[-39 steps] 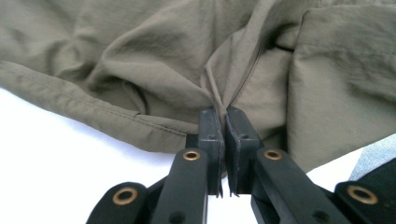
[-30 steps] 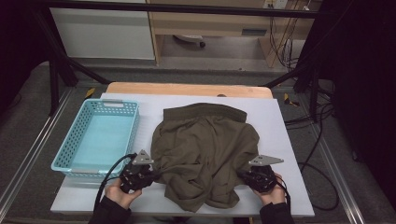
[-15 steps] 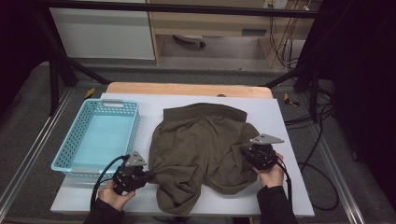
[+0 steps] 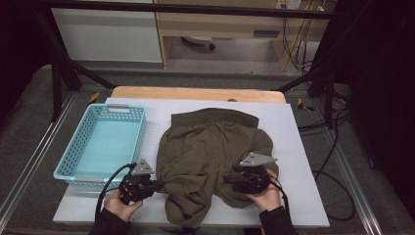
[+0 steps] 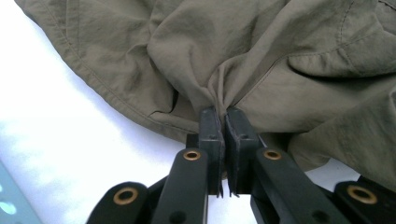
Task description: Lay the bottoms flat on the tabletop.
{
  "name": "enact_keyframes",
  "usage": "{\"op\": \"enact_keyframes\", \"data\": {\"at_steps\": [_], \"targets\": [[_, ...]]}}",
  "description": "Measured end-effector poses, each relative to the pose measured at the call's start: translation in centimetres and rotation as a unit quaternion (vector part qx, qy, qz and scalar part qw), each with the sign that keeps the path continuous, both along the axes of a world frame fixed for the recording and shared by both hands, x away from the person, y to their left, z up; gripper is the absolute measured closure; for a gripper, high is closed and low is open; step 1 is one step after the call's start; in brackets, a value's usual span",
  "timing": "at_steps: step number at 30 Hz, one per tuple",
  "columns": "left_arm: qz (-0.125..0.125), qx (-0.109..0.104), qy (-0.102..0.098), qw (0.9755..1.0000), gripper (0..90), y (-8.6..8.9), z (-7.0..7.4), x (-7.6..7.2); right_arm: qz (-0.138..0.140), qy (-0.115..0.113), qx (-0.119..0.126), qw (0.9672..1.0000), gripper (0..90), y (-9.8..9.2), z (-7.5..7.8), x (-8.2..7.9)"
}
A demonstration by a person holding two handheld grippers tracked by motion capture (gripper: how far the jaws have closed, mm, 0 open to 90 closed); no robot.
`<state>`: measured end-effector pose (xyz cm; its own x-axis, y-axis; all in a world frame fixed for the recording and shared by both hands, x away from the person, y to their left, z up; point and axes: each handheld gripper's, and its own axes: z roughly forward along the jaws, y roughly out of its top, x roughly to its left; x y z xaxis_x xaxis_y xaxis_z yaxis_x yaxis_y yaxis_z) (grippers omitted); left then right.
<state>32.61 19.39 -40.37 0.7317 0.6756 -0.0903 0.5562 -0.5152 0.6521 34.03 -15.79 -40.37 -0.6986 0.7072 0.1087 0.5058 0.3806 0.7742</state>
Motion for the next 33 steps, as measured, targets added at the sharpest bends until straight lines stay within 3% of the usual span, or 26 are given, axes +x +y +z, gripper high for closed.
{"op": "enact_keyframes", "data": {"at_steps": [2, 5, 8, 11, 13, 16, 22, 24, 27, 30, 33], "targets": [[0.001, -0.002, 0.002, 1.0000, 85.5, 0.0, 0.0, 0.1, 0.014, 0.020, 0.004, 0.9997, 42.4, 1.4, -1.2, 0.1], [0.002, -0.003, 0.002, 1.0000, 85.5, -0.1, -0.1, 0.1, 0.030, 0.034, -0.014, 0.9989, 45.5, 3.0, -2.8, 0.0], [0.005, -0.006, -0.001, 1.0000, 85.6, -0.1, 0.0, 0.1, 0.034, 0.032, -0.041, 0.9981, 60.2, 4.4, -3.8, -0.4], [0.010, -0.010, -0.002, 0.9999, 85.6, 0.1, 0.1, 0.1, 0.022, 0.002, -0.084, 0.9962, 81.2, 4.8, -4.0, -0.7], [0.013, -0.013, -0.004, 0.9998, 85.6, 0.2, 0.1, 0.1, 0.019, 0.014, -0.072, 0.9971, 88.2, 4.2, -3.7, -0.5], [0.014, -0.015, -0.007, 0.9998, 85.5, 0.2, 0.1, 0.1, 0.007, 0.019, -0.059, 0.9981, 89.6, 3.0, -2.9, -0.1], [0.010, -0.027, 0.000, 0.9996, 85.6, -0.5, -0.1, 1.0, -0.044, -0.007, -0.032, 0.9985, 89.8, -0.8, -0.1, 0.6], [0.013, -0.017, -0.001, 0.9998, 85.6, -1.0, -0.3, 1.5, -0.060, -0.017, -0.042, 0.9972, 89.9, -1.7, 0.5, 1.2], [0.017, -0.010, 0.004, 0.9998, 85.5, -1.3, -0.7, 2.2, -0.086, -0.013, -0.058, 0.9945, 89.8, -2.3, 0.0, 2.5], [0.017, -0.018, 0.006, 0.9997, 80.8, -1.2, -0.5, 2.1, -0.090, 0.004, -0.063, 0.9939, 88.6, -1.9, -1.2, 3.4], [0.013, -0.030, 0.000, 0.9995, 65.8, -1.1, 0.5, 1.6, -0.078, -0.014, -0.061, 0.9950, 73.1, -1.4, -0.9, 2.7]]}}
